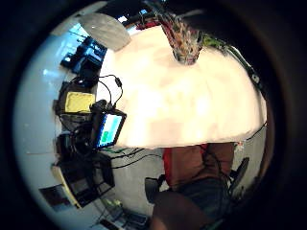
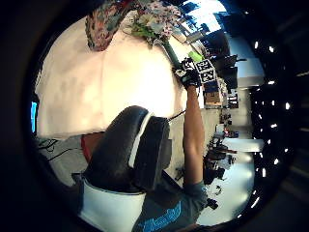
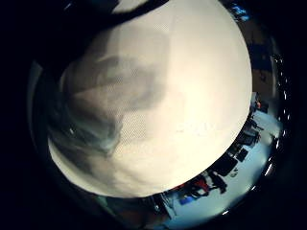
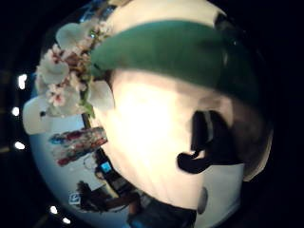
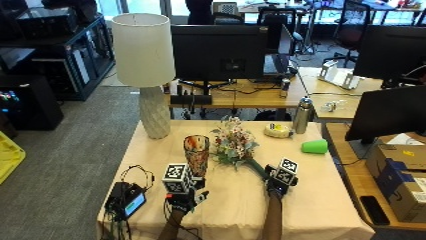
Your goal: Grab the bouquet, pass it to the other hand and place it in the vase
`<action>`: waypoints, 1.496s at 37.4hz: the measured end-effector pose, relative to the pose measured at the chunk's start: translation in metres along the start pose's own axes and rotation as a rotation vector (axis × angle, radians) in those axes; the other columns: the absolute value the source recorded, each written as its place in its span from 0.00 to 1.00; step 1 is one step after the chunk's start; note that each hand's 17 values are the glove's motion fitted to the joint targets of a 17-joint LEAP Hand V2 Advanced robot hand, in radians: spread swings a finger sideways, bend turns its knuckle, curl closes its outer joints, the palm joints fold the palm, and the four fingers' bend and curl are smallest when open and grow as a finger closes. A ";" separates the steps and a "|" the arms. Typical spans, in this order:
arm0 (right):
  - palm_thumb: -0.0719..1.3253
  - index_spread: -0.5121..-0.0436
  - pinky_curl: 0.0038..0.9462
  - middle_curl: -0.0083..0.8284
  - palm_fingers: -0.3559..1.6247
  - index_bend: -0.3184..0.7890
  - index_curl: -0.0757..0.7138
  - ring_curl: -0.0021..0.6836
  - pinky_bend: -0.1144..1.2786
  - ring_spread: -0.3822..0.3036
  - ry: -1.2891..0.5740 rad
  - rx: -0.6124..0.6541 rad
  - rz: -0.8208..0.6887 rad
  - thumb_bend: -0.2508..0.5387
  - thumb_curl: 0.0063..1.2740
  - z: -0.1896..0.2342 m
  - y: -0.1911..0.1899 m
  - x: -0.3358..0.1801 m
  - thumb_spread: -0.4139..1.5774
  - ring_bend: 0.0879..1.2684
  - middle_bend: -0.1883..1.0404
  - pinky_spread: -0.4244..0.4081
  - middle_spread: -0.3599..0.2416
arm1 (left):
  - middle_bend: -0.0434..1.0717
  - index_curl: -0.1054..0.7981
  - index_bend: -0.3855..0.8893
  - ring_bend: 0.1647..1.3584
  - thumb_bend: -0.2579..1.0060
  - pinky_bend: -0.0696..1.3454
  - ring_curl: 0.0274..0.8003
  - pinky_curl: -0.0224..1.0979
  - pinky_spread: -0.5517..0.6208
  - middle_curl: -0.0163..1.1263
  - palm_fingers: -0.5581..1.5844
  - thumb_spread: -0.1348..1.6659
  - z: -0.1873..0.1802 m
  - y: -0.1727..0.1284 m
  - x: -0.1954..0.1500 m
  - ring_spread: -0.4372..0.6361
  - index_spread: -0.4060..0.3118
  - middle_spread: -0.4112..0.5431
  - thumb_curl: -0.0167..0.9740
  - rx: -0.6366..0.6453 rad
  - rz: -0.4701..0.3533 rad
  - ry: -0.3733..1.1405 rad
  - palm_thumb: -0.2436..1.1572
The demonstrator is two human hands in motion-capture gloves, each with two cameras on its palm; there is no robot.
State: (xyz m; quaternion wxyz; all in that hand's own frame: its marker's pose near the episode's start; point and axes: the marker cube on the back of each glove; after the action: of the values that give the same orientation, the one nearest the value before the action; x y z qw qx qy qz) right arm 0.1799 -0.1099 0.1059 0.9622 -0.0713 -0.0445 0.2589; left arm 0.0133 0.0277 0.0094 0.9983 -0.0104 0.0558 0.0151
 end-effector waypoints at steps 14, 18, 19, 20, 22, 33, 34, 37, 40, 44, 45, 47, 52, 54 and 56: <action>0.68 0.49 0.40 0.52 0.84 0.39 0.45 0.59 0.52 0.34 0.216 0.131 0.044 0.44 0.35 -0.008 0.002 0.011 0.68 0.48 0.49 0.40 0.34 | 0.20 0.47 0.42 0.30 0.19 0.28 0.31 0.31 0.90 0.28 0.35 0.67 -0.002 -0.002 0.002 0.78 0.45 0.55 0.28 0.031 0.020 0.022 0.21; 0.72 0.50 0.44 0.57 0.88 0.43 0.48 0.68 0.53 0.31 0.138 0.161 0.001 0.42 0.40 -0.007 0.001 0.003 0.60 0.56 0.56 0.30 0.32 | 0.20 0.47 0.42 0.30 0.19 0.28 0.31 0.31 0.90 0.29 0.35 0.67 0.001 -0.005 0.002 0.78 0.45 0.55 0.28 0.023 0.019 0.031 0.21; 0.73 0.51 0.45 0.59 0.88 0.42 0.48 0.70 0.54 0.31 0.120 0.169 -0.010 0.42 0.40 -0.007 0.000 0.002 0.59 0.59 0.58 0.28 0.31 | 0.20 0.47 0.42 0.30 0.19 0.28 0.31 0.31 0.90 0.29 0.35 0.67 0.000 -0.006 0.002 0.78 0.45 0.55 0.28 0.025 0.019 0.032 0.21; 0.73 0.51 0.45 0.60 0.88 0.42 0.48 0.71 0.55 0.30 0.104 0.173 -0.019 0.41 0.41 -0.007 -0.002 0.001 0.58 0.60 0.60 0.27 0.31 | 0.20 0.47 0.42 0.30 0.19 0.28 0.31 0.31 0.90 0.29 0.35 0.67 0.000 -0.006 0.002 0.78 0.45 0.55 0.28 0.031 0.020 0.033 0.21; 0.72 0.51 0.46 0.62 0.89 0.41 0.49 0.74 0.56 0.30 0.071 0.166 -0.032 0.37 0.42 -0.008 -0.003 0.000 0.56 0.64 0.64 0.24 0.31 | 0.20 0.47 0.42 0.30 0.19 0.28 0.31 0.31 0.90 0.29 0.35 0.67 -0.002 -0.007 0.002 0.78 0.45 0.55 0.28 0.047 0.025 0.033 0.21; 0.73 0.53 0.50 0.69 0.88 0.46 0.57 0.81 0.60 0.28 -0.202 0.127 -0.132 0.29 0.47 -0.020 0.001 -0.012 0.52 0.71 0.72 0.18 0.31 | 0.21 0.47 0.42 0.31 0.19 0.28 0.32 0.31 0.90 0.29 0.35 0.67 -0.005 -0.015 0.005 0.78 0.46 0.55 0.29 0.073 0.038 0.042 0.21; 0.73 0.53 0.50 0.69 0.88 0.46 0.58 0.81 0.60 0.28 -0.230 0.094 -0.136 0.29 0.48 -0.022 0.005 -0.013 0.52 0.72 0.72 0.18 0.31 | 0.21 0.47 0.42 0.31 0.19 0.28 0.32 0.31 0.90 0.29 0.35 0.67 -0.007 -0.016 0.008 0.78 0.46 0.55 0.29 0.075 0.042 0.044 0.21; 0.73 0.54 0.50 0.70 0.88 0.47 0.60 0.82 0.60 0.28 -0.317 0.057 -0.133 0.29 0.49 -0.035 0.018 -0.013 0.51 0.74 0.72 0.17 0.31 | 0.21 0.47 0.42 0.31 0.19 0.28 0.32 0.31 0.90 0.29 0.35 0.67 -0.015 -0.021 0.021 0.78 0.46 0.55 0.29 0.083 0.068 0.060 0.21; 0.73 0.54 0.50 0.71 0.88 0.46 0.62 0.83 0.61 0.28 -0.565 0.053 -0.269 0.29 0.50 -0.046 0.027 -0.027 0.51 0.75 0.73 0.17 0.31 | 0.21 0.47 0.42 0.31 0.19 0.28 0.32 0.32 0.90 0.30 0.36 0.68 -0.022 -0.030 0.039 0.78 0.46 0.55 0.29 0.103 0.113 0.101 0.21; 0.73 0.55 0.51 0.72 0.88 0.46 0.64 0.83 0.61 0.28 -0.903 -0.035 -0.409 0.29 0.51 -0.054 0.038 -0.042 0.51 0.77 0.74 0.17 0.31 | 0.21 0.47 0.42 0.31 0.19 0.29 0.32 0.32 0.88 0.30 0.38 0.68 -0.028 -0.049 0.063 0.76 0.46 0.55 0.29 0.131 0.192 0.246 0.22; 0.73 0.55 0.51 0.72 0.87 0.46 0.65 0.83 0.61 0.28 -0.925 0.009 -0.425 0.28 0.51 -0.058 0.040 -0.044 0.51 0.77 0.74 0.16 0.31 | 0.21 0.47 0.42 0.31 0.19 0.29 0.32 0.32 0.88 0.30 0.38 0.68 -0.029 -0.054 0.069 0.76 0.46 0.55 0.29 0.134 0.209 0.299 0.22; 0.73 0.55 0.51 0.72 0.87 0.46 0.66 0.84 0.61 0.28 -0.933 0.128 -0.454 0.28 0.51 -0.057 0.033 -0.046 0.51 0.77 0.74 0.16 0.31 | 0.20 0.47 0.43 0.31 0.19 0.30 0.31 0.32 0.87 0.30 0.41 0.68 -0.034 -0.062 0.080 0.74 0.46 0.54 0.29 0.136 0.237 0.419 0.23; 0.72 0.55 0.51 0.73 0.87 0.47 0.68 0.83 0.62 0.28 -1.074 0.209 -0.614 0.28 0.52 -0.046 0.021 -0.058 0.51 0.76 0.75 0.16 0.31 | 0.19 0.50 0.46 0.30 0.20 0.30 0.31 0.32 0.82 0.29 0.47 0.68 -0.043 -0.094 0.100 0.68 0.44 0.52 0.30 0.117 0.277 0.714 0.27; 0.72 0.55 0.51 0.73 0.87 0.47 0.69 0.83 0.62 0.28 -1.134 0.150 -0.597 0.28 0.53 -0.046 0.030 -0.064 0.50 0.76 0.75 0.16 0.31 | 0.20 0.51 0.48 0.30 0.21 0.29 0.32 0.33 0.78 0.29 0.51 0.68 -0.050 -0.107 0.109 0.65 0.43 0.51 0.31 0.092 0.300 0.815 0.30; 0.72 0.55 0.52 0.73 0.87 0.47 0.70 0.83 0.63 0.28 -1.199 0.104 -0.625 0.28 0.53 -0.047 0.041 -0.072 0.50 0.76 0.75 0.16 0.31 | 0.19 0.52 0.47 0.30 0.20 0.29 0.32 0.33 0.76 0.29 0.51 0.68 -0.059 -0.116 0.118 0.63 0.43 0.49 0.31 0.068 0.330 0.904 0.31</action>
State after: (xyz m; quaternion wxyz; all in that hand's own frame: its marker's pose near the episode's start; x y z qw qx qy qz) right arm 0.1041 -0.1168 0.0491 0.8031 0.1474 -0.5763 -0.0346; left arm 0.1281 -0.0863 -0.0603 0.8581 0.0259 0.4855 0.1653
